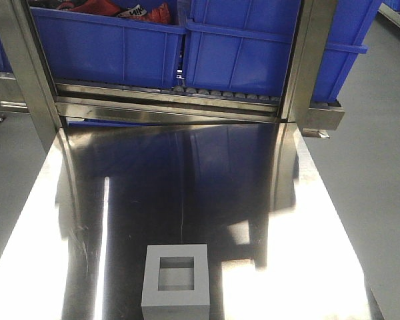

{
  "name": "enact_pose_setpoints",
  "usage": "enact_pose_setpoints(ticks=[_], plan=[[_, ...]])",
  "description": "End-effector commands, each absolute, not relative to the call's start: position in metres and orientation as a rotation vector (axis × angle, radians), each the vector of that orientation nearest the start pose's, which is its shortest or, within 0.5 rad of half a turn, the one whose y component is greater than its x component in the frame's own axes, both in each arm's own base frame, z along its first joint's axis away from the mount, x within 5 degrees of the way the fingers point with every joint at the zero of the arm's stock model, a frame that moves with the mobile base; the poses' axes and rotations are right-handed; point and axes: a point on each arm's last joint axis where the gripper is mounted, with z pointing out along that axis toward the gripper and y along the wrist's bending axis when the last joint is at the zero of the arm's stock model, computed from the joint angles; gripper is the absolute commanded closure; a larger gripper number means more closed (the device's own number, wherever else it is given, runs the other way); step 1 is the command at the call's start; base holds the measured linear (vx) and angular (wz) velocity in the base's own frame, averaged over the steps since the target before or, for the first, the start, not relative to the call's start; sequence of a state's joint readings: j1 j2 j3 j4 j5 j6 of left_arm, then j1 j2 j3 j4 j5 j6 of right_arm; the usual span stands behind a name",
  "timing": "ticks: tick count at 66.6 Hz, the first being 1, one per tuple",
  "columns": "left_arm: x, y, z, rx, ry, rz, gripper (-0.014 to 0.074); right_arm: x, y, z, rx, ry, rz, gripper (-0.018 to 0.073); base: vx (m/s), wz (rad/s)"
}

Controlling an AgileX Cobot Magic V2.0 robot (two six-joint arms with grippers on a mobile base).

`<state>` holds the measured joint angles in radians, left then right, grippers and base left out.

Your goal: Sort gray base to blue bin

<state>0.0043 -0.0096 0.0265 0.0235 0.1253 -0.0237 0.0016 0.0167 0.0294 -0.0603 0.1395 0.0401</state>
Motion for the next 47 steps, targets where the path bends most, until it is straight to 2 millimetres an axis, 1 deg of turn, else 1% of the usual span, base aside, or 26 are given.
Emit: enact_pose_setpoints(ticks=[1, 47], plan=[[0.0568, 0.0000, 0.1905, -0.006, 1.572, -0.008, 0.0602, 0.0600, -0.0002, 0.1904, -0.027, 1.617, -0.026, 0.0568, 0.00, 0.00], [0.0568, 0.0000, 0.1905, -0.006, 1.572, -0.008, 0.0602, 0.0600, -0.0002, 0.1904, -0.027, 1.617, -0.026, 0.0568, 0.00, 0.00]])
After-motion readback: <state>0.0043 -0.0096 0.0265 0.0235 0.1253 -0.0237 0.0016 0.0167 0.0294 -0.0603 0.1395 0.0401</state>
